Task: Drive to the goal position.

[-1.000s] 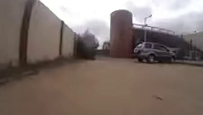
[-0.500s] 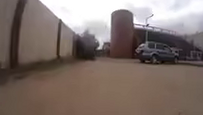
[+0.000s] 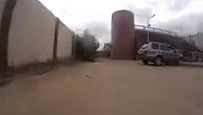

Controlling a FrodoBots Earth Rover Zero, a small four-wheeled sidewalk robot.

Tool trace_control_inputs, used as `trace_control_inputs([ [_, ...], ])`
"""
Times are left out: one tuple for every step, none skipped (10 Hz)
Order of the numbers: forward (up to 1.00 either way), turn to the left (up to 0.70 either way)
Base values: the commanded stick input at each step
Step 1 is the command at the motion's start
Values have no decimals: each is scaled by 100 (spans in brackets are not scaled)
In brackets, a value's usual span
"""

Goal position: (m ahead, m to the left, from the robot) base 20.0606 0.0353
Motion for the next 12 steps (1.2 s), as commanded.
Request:
trace_control_inputs([
  [100,-27],
  [100,-27],
  [100,-27],
  [100,-27],
  [100,-26],
  [100,-9],
  [100,0],
  [100,0],
  [100,0],
  [100,0],
  [100,0],
  [100,0],
])
